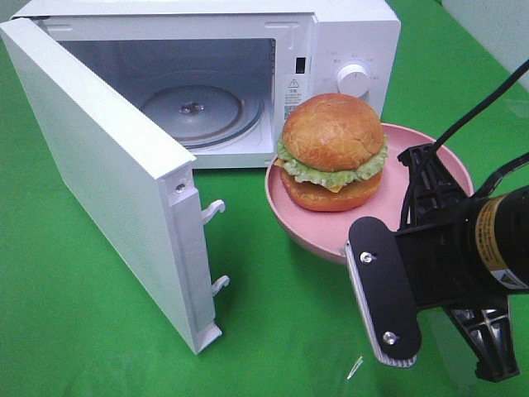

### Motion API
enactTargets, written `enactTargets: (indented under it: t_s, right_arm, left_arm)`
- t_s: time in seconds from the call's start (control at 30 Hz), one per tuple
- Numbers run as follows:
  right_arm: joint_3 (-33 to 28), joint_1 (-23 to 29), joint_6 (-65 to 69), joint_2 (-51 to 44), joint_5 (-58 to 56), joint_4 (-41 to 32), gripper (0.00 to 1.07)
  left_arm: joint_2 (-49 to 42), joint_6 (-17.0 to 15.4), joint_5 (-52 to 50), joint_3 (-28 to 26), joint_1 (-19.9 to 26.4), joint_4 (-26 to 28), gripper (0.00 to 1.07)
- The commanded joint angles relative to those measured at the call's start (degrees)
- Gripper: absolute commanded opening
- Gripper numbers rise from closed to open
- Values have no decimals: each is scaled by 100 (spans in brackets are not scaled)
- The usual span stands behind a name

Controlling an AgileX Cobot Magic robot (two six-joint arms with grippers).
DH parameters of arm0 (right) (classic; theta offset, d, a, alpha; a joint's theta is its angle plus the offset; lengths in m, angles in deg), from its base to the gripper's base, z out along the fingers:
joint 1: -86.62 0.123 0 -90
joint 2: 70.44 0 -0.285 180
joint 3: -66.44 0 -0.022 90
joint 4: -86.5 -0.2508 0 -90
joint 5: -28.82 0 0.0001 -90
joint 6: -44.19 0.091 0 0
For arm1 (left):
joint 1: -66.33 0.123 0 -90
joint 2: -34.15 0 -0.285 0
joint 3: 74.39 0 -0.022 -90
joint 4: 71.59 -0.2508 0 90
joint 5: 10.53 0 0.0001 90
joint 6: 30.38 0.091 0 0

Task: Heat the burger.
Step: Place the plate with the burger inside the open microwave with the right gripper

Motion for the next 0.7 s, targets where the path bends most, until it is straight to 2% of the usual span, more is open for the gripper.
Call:
enactTargets:
  t_s: [0.03, 0.27, 0.43, 0.53, 0.6, 0.7]
  right_arm:
    - [29, -120, -401, -57, 372, 11, 2]
    - [29, -464, -1432, -57, 842, -493, 3]
    - [29, -808, -2458, -57, 1152, -1238, 3]
    - [34, -871, -2676, -57, 1163, -1387, 3]
    - [97, -1112, -3426, -57, 1215, -1982, 3]
    - [97, -1232, -3736, -57, 1278, -2194, 3]
  left_arm:
    - [-86, -11, -57, 17, -11, 57, 98]
    - [-86, -11, -57, 17, -11, 57, 98]
    - [-86, -11, -57, 17, -11, 57, 98]
    - [-86, -11, -57, 17, -11, 57, 98]
    - [-86, -11, -57, 17, -11, 57, 98]
    - [-86, -11, -57, 17, -11, 57, 98]
